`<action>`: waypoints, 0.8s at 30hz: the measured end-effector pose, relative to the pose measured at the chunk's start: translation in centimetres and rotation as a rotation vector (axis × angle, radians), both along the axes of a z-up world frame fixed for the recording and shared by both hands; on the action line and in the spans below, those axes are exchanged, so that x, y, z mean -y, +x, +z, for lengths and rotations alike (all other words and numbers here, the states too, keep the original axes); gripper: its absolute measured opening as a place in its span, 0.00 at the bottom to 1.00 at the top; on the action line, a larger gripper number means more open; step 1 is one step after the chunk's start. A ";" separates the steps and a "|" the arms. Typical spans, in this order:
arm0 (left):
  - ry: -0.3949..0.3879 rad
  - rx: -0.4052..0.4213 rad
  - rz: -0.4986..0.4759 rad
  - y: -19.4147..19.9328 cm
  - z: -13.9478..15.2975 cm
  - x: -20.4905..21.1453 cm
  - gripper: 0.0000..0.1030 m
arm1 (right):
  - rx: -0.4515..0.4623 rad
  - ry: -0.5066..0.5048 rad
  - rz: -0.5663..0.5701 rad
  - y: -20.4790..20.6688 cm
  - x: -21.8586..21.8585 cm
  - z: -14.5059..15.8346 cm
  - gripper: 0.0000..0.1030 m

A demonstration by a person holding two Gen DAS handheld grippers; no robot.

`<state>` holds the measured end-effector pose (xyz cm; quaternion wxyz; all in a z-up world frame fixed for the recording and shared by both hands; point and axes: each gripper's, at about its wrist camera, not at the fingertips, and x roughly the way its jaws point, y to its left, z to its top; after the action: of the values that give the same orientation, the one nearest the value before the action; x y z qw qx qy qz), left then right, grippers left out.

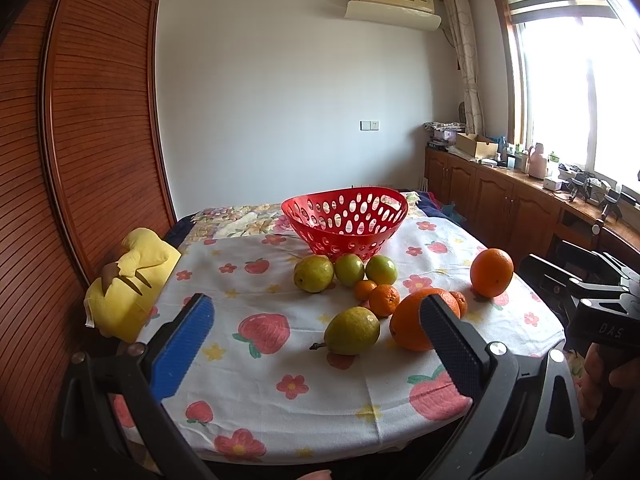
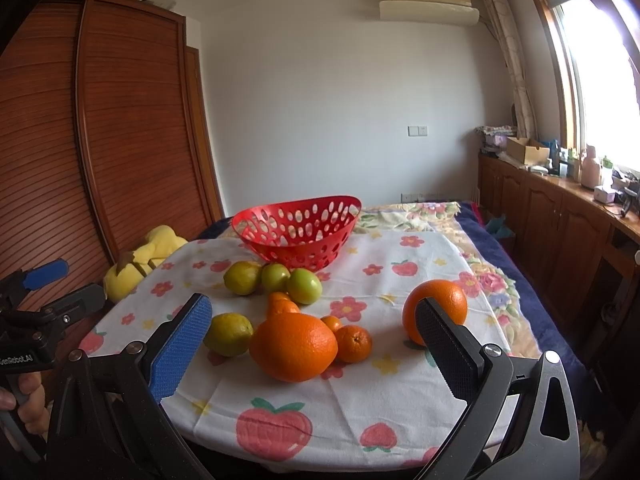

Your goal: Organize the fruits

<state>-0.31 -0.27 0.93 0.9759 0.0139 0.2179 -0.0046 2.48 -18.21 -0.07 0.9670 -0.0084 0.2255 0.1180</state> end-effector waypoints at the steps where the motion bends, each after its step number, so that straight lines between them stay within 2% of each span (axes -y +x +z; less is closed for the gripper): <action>1: 0.000 0.001 -0.001 -0.1 0.2 -0.1 1.00 | 0.000 0.000 0.000 0.0 0.0 0.0 1.00; 4: 0.001 0.007 -0.002 -0.3 0.9 -0.4 1.00 | 0.000 0.000 0.001 0.0 -0.1 0.0 1.00; 24: -0.001 0.015 -0.002 -0.6 0.8 -0.2 1.00 | 0.007 -0.007 0.003 -0.2 -0.2 0.2 1.00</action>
<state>-0.93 -0.02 1.73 0.9775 0.0138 0.2104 -0.0053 2.27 -18.04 0.08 0.9676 -0.0125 0.2226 0.1185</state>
